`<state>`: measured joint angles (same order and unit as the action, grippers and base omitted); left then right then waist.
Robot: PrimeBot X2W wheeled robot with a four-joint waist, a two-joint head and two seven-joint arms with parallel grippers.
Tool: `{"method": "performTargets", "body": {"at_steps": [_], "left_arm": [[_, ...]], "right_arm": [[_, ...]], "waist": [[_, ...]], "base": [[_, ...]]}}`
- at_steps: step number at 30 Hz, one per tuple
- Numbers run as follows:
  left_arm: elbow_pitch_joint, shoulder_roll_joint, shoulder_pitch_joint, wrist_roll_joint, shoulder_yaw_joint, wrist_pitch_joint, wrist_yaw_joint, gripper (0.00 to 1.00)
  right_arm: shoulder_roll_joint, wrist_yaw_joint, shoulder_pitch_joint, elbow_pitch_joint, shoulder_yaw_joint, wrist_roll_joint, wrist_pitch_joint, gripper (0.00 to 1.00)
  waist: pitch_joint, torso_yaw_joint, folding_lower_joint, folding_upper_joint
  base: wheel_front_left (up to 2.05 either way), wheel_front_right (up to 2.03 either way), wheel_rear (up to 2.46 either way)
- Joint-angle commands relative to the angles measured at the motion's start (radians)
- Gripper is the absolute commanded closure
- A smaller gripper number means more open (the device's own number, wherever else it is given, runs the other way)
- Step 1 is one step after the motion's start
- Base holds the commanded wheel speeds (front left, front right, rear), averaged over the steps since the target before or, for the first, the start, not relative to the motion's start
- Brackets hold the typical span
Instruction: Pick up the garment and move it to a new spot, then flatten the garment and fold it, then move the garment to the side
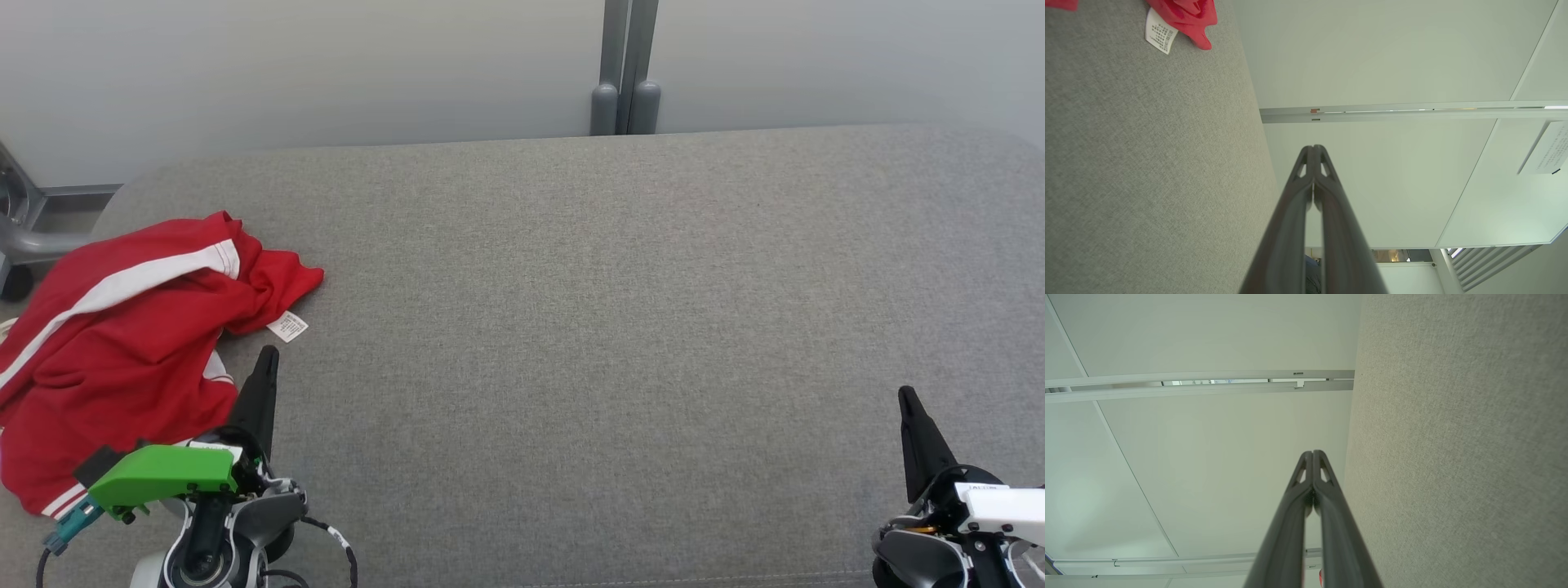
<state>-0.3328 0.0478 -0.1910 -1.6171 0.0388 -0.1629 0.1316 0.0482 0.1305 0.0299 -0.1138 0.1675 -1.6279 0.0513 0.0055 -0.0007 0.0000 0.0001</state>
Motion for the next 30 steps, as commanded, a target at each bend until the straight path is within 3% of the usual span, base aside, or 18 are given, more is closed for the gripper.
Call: {"method": "performTargets", "body": {"at_steps": [1,14,15,16,17,18,19,30], "left_arm": [[0.000,0.001,-0.014,-0.003,0.001,0.002,0.002,1.00],[0.000,0.001,-0.014,-0.003,0.001,0.002,0.002,1.00],[0.000,0.000,0.000,0.000,0.000,0.000,0.000,0.00],[-0.003,-0.001,0.003,0.000,-0.001,0.000,0.000,0.00],[-0.011,-0.002,0.010,0.000,-0.003,0.001,0.000,1.00],[-0.020,-0.003,0.019,0.000,-0.004,0.001,0.000,1.00],[-0.029,-0.004,0.031,0.000,-0.005,0.001,0.000,0.00],[-0.020,0.000,0.058,0.041,-0.043,0.059,0.000,0.00]], "right_arm": [[0.004,0.000,-0.008,0.003,0.001,-0.003,0.000,1.00],[0.004,0.000,-0.008,0.003,0.001,-0.003,0.000,1.00],[0.000,0.000,0.000,0.000,0.000,0.000,0.000,0.00],[-0.001,0.000,0.001,-0.005,-0.001,0.000,0.000,0.00],[-0.004,0.000,0.006,-0.013,-0.002,0.001,-0.001,1.00],[-0.008,0.000,0.010,-0.022,-0.003,0.001,-0.001,1.00],[-0.011,0.000,0.014,-0.032,-0.004,0.001,-0.001,0.00],[-0.009,0.000,-0.004,-0.059,-0.065,0.053,-0.045,0.00]], "waist": [[0.000,0.000,0.0000,-0.0001],[0.000,0.000,0.0000,-0.0001],[0.000,0.000,0.0000,-0.0001],[0.000,0.000,0.0000,-0.0001],[0.000,0.000,0.0000,-0.0001],[0.000,0.000,0.0000,-0.0001],[0.000,0.000,0.0000,-0.0001],[-0.011,-0.001,0.0000,-0.0001]], "base": [[0.00,0.00,0.00],[0.00,0.00,0.00],[0.00,0.00,0.00],[0.00,0.00,0.00],[0.00,0.00,0.00],[0.00,0.00,0.00],[0.00,0.00,0.00],[0.00,0.00,0.00]]}}
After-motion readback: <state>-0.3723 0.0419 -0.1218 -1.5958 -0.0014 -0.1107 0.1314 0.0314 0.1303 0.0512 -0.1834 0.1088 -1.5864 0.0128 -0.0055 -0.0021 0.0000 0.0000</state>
